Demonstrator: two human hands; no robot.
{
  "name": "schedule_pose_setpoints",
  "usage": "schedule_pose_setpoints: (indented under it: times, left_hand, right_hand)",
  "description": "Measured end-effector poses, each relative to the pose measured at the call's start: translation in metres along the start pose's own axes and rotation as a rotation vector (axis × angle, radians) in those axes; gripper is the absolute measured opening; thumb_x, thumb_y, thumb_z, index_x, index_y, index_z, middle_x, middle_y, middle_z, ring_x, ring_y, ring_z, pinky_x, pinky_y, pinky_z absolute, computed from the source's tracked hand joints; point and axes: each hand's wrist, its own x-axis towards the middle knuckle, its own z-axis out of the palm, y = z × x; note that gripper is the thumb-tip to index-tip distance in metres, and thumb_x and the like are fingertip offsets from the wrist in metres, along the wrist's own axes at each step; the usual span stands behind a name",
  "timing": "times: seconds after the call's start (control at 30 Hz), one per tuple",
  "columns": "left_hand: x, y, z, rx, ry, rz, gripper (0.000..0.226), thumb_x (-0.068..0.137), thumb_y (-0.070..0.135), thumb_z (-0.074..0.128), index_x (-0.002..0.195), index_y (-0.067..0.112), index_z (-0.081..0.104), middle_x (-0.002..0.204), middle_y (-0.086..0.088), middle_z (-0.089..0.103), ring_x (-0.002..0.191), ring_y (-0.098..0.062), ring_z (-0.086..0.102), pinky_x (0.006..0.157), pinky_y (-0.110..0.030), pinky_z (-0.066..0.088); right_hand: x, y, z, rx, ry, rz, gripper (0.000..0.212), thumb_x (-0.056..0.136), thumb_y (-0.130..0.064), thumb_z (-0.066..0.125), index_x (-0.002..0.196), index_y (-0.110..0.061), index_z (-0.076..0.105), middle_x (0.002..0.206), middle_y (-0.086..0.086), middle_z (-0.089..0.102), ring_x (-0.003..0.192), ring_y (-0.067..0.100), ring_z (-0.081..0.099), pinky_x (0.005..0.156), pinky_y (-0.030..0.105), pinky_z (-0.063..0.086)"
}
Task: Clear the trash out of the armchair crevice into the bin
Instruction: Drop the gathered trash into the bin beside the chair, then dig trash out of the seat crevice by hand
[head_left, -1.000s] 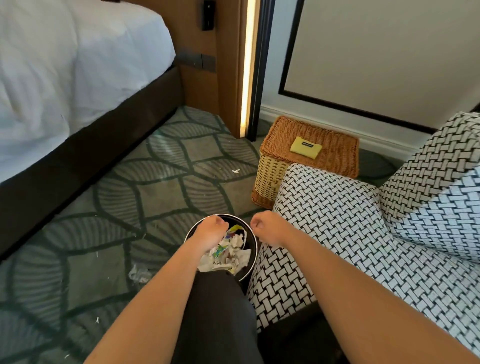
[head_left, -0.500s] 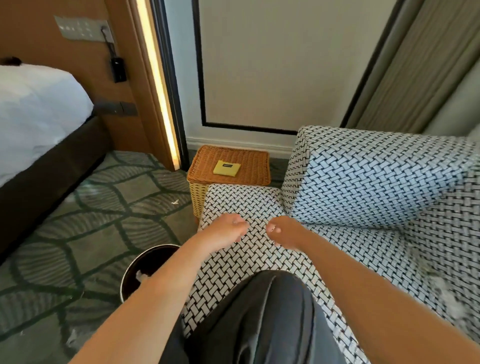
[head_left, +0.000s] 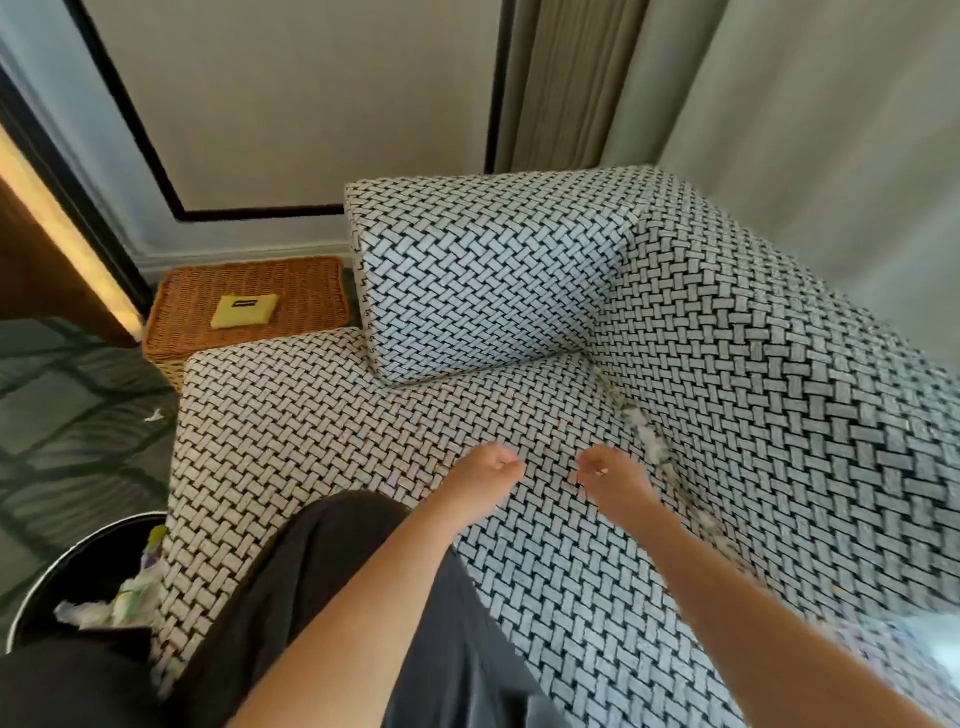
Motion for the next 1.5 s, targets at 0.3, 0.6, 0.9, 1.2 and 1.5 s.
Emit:
schedule_pose_setpoints:
  times: [0.3, 0.6, 0.9, 1.2, 1.5]
  left_hand:
    - [0.012, -0.022, 0.092, -0.163, 0.227, 0.047, 0.027, 0.097, 0.032, 0.041, 0.119, 0.021, 0.054, 0.125, 0.006, 0.053, 0.116, -0.008, 0.048, 0.097, -0.025, 0.039]
    - [0.03, -0.033, 0.116, -0.135, 0.297, 0.173, 0.018, 0.093, 0.025, 0.049, 0.108, 0.021, 0.059, 0.11, 0.014, 0.057, 0.106, -0.001, 0.05, 0.096, -0.02, 0.038]
    - [0.036, -0.032, 0.114, -0.208, 0.217, 0.143, 0.025, 0.091, 0.03, 0.05, 0.114, 0.024, 0.059, 0.116, 0.018, 0.051, 0.112, 0.002, 0.045, 0.106, -0.033, 0.033]
    - [0.036, -0.025, 0.1, -0.365, 0.055, 0.016, 0.066, 0.077, 0.068, 0.036, 0.134, 0.035, 0.038, 0.138, 0.014, 0.043, 0.128, -0.008, 0.038, 0.11, -0.047, 0.029]
    - [0.03, -0.024, 0.096, -0.305, 0.011, -0.017, 0.034, 0.1, 0.034, 0.032, 0.127, 0.022, 0.051, 0.114, 0.014, 0.045, 0.114, -0.007, 0.043, 0.101, -0.027, 0.032]
  right_hand:
    - [-0.032, 0.087, 0.001, 0.024, 0.343, 0.158, 0.039, 0.09, -0.013, 0.054, 0.128, -0.01, 0.048, 0.136, 0.012, 0.043, 0.125, 0.029, 0.044, 0.097, 0.049, 0.045]
    - [0.017, 0.083, 0.01, -0.166, 0.534, 0.174, 0.044, 0.093, -0.041, 0.046, 0.131, -0.02, 0.04, 0.116, 0.0, 0.059, 0.07, 0.018, 0.059, 0.048, 0.02, 0.04]
    - [0.054, 0.076, -0.001, -0.181, 0.511, 0.354, 0.025, 0.097, -0.033, 0.042, 0.109, -0.016, 0.055, 0.072, 0.0, 0.051, 0.061, 0.016, 0.048, 0.053, 0.023, 0.038]
    - [0.002, 0.068, 0.036, 0.039, 0.527, -0.064, 0.016, 0.096, -0.02, 0.046, 0.086, -0.016, 0.058, 0.055, -0.008, 0.049, 0.047, 0.013, 0.046, 0.047, 0.022, 0.033]
    - [-0.038, 0.038, 0.041, 0.391, 0.094, -0.296, 0.013, 0.09, -0.01, 0.057, 0.095, -0.015, 0.067, 0.069, -0.008, 0.061, 0.056, 0.006, 0.052, 0.051, 0.016, 0.039]
